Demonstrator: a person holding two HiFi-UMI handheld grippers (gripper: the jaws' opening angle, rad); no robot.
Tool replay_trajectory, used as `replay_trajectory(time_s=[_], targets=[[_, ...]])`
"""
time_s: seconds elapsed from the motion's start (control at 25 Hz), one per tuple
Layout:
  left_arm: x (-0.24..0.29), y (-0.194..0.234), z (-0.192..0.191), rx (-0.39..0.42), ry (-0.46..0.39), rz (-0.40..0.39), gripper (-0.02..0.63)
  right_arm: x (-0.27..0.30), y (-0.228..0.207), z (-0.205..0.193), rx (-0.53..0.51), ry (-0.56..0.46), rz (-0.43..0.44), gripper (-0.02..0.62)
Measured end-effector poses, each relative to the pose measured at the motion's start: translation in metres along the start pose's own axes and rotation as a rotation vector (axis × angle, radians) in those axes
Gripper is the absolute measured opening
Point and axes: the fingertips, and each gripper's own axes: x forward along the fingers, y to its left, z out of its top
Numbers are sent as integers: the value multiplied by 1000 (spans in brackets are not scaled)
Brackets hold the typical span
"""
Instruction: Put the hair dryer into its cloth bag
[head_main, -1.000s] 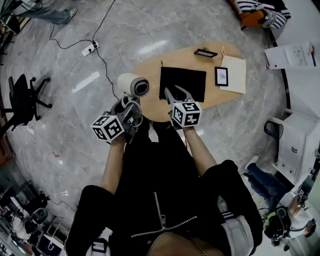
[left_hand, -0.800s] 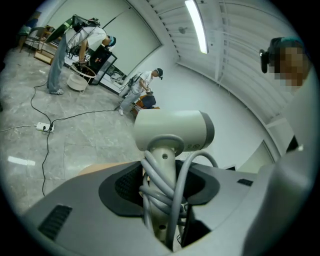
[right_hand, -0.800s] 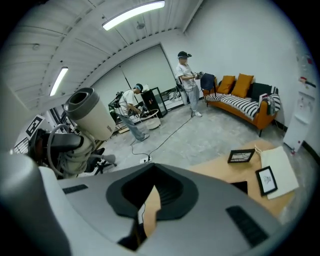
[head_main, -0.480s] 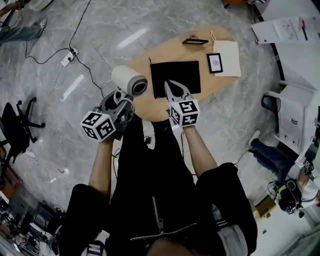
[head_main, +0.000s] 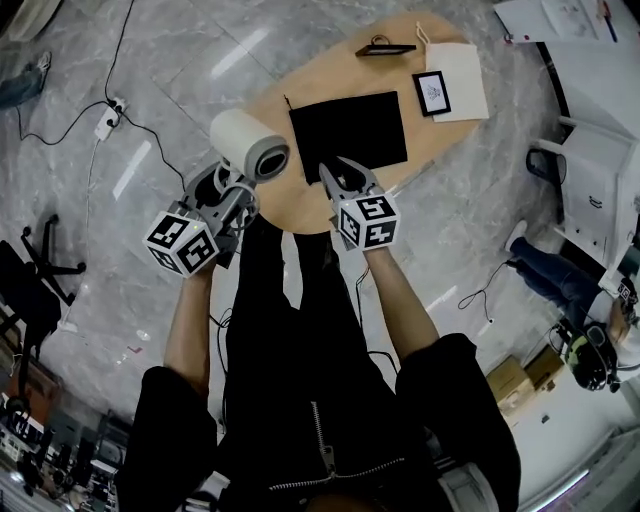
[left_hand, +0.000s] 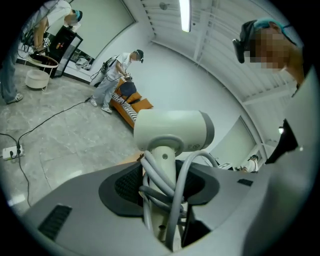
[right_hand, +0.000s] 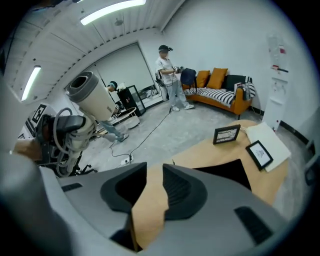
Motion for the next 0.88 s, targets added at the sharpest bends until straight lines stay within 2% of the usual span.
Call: replay_trajectory(time_s=[0.36,0.64,0.88], targets=[[20,41,-40,-15,-1,6,209,51,-20,-81,-82,181,8,172],[20,75,-76,-23,4,41,207,98,-34,-148,-127,336,-7,190],[26,91,-104,-31,19,52,207,125,-47,-179,-168,372,-30,195]])
